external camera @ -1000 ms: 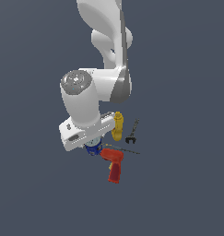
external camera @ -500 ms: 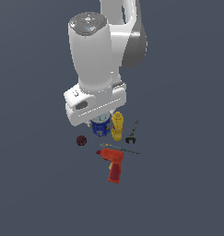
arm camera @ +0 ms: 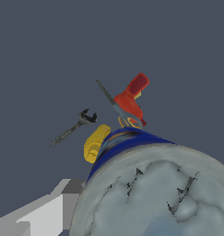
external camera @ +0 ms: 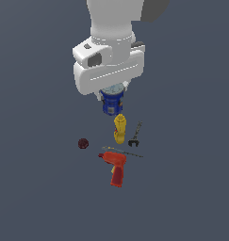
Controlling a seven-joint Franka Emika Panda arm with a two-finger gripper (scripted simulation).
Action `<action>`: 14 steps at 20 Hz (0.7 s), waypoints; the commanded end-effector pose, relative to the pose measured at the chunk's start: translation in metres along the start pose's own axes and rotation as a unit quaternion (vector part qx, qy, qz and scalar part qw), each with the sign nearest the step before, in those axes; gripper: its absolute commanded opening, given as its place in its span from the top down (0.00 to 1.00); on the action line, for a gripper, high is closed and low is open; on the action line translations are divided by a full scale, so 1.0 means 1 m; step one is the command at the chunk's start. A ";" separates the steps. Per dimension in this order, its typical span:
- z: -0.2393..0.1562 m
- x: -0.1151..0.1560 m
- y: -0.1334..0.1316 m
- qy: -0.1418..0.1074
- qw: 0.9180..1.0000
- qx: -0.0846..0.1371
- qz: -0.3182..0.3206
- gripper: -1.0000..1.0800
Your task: Pick up a designated object from a clutter of objects.
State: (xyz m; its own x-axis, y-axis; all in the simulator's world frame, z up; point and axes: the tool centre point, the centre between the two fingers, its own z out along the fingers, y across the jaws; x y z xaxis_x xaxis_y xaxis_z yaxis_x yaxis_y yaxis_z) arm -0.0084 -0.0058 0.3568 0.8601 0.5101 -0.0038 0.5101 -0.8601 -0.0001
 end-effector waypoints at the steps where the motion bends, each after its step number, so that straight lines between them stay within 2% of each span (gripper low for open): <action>1: -0.022 -0.003 -0.010 0.001 1.000 -0.001 0.000 1.00; 7: -0.055 -0.006 -0.027 0.002 1.000 0.000 0.000 1.00; 14: -0.068 -0.007 -0.033 0.002 1.000 0.000 0.000 1.00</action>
